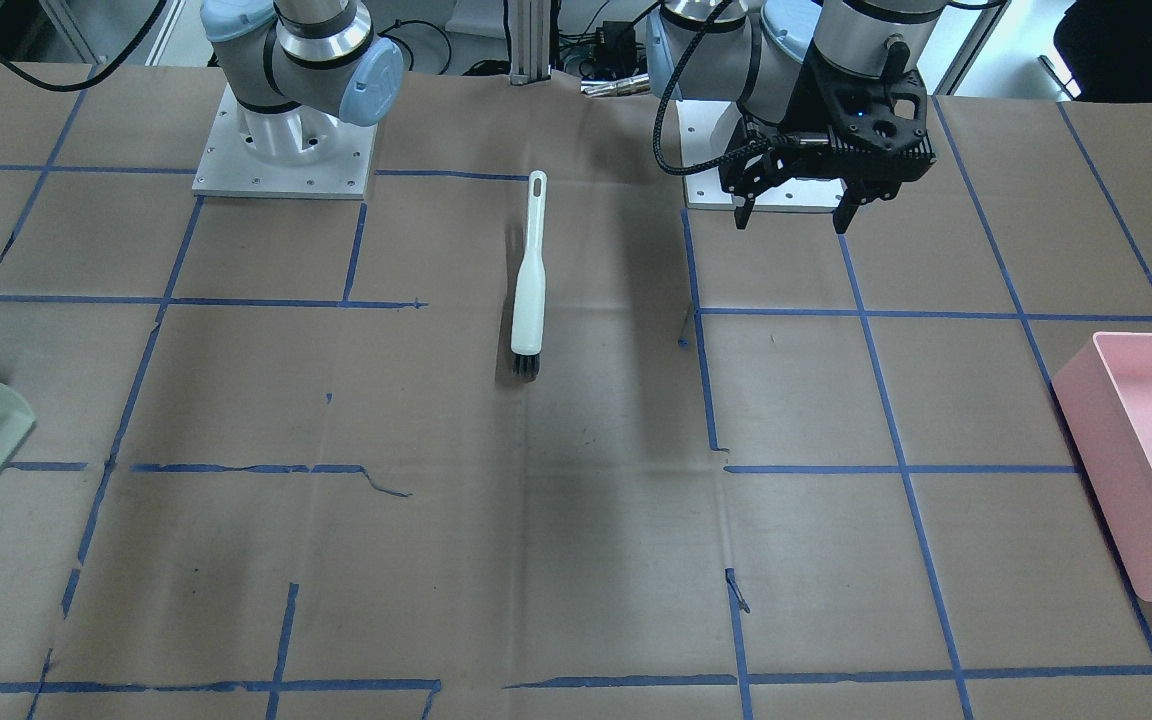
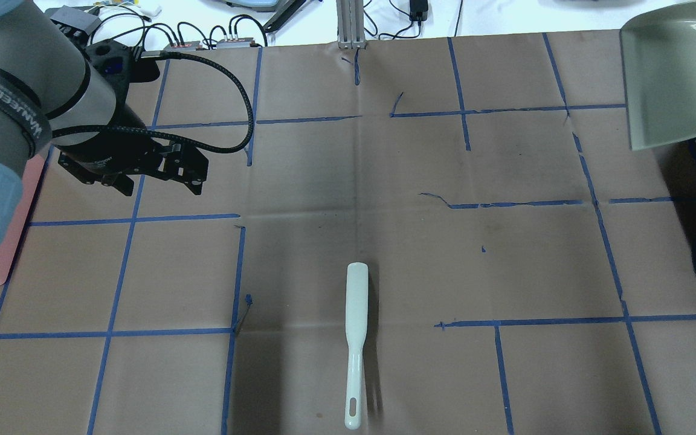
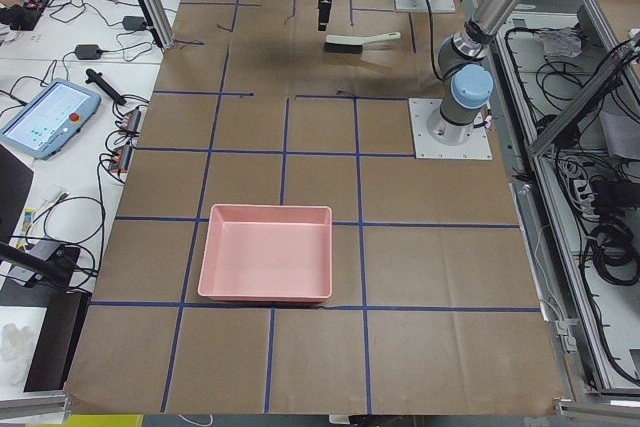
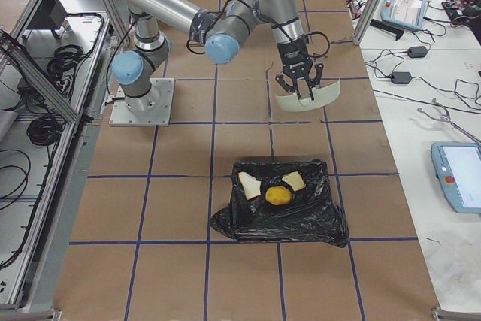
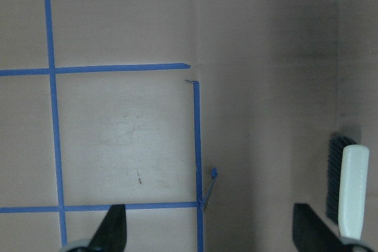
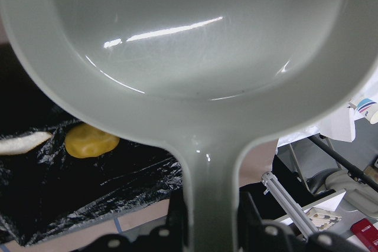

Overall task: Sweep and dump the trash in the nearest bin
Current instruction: 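Bring the empty dustpan back over the table with the right gripper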

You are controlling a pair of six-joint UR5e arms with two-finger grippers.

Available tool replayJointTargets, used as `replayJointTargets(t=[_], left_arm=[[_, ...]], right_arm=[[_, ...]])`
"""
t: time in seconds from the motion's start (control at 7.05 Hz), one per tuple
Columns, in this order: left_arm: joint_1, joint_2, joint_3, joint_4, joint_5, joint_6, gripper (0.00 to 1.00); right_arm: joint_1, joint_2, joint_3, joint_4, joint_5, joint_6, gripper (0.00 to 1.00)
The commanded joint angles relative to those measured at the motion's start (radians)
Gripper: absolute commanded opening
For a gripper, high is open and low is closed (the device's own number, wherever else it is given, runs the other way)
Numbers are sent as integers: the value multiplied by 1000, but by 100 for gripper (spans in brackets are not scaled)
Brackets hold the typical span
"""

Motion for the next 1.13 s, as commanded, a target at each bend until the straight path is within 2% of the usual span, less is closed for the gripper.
replayJointTargets(t=[0.0, 0.43, 0.71, 0.85, 0.99], left_arm=[[0, 0, -1, 1, 1, 0, 99], [0, 3, -1, 2, 0, 0, 99], [0, 3, -1, 4, 0, 0, 99], [0, 3, -1, 5, 0, 0, 99], [0, 3, -1, 5, 0, 0, 99]], right_arm=[[152, -7, -1, 92, 0, 294, 1], [345, 11, -4, 233, 5, 785, 1], [426, 44, -7, 304, 202, 1188, 2], [462, 57, -8, 319, 256, 1346, 2], [517, 83, -10, 319, 273, 1490, 2]])
